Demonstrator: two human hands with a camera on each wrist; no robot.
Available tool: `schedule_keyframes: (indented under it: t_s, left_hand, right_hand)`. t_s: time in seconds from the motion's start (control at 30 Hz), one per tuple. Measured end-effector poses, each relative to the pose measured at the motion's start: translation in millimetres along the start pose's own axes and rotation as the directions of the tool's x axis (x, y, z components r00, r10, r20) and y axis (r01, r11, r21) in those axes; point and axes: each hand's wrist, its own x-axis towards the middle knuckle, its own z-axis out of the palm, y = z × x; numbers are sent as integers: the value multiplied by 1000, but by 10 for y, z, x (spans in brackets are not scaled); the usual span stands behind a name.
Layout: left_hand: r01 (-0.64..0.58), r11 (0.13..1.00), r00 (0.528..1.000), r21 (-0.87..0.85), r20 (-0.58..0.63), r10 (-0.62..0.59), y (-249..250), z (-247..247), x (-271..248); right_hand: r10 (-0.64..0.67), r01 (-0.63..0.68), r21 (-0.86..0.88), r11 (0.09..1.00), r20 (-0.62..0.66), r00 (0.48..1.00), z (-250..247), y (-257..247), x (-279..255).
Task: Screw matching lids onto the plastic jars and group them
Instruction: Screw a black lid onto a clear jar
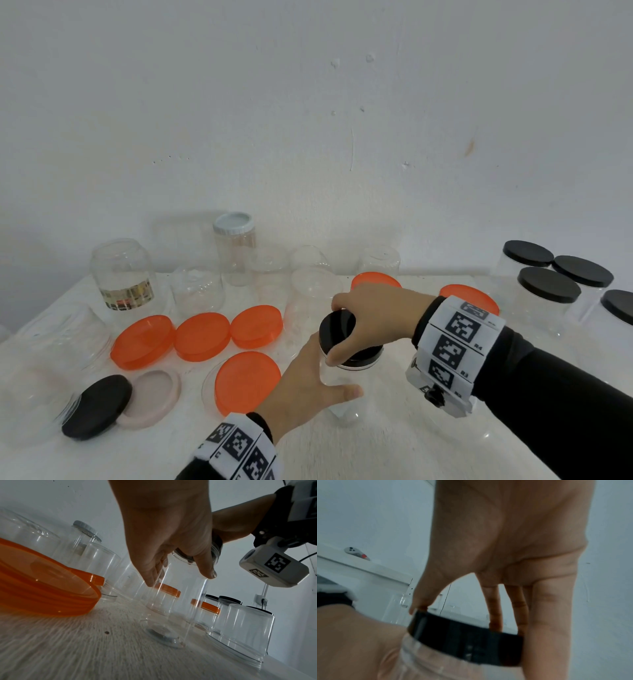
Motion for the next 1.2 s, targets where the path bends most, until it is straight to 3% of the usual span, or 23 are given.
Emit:
schedule_keyframes:
  t_s: [0.1,0.3,0.47,0.77,0.97,1.2]
  left_hand:
    - [-5,1000,1000,12,5,5,4,-3,-1]
    - [7,1000,1000,7,-4,-7,-12,9,6]
    - [9,1000,1000,1,-5,-9,-20,10,2]
    - [1,1000,1000,8,-10,-1,9,15,4]
    - [6,1000,1000,21,-19,-6,-11,25,-2]
    - [-2,1000,1000,2,-11,2,-3,23,-3]
  right_hand:
    - [24,-25,-5,1000,-43,999,42,-10,-10]
    - [-58,65,-29,997,198,978,-120,29,-38]
    - [-109,116,-38,993,140,984,-130,60,-26]
    - [-19,19,29,999,-20,1000,26,53,-50]
    - [-109,103,56,993,137,985,-58,65,-98]
    - [-74,75,-7,997,73,995,-68,22,-46]
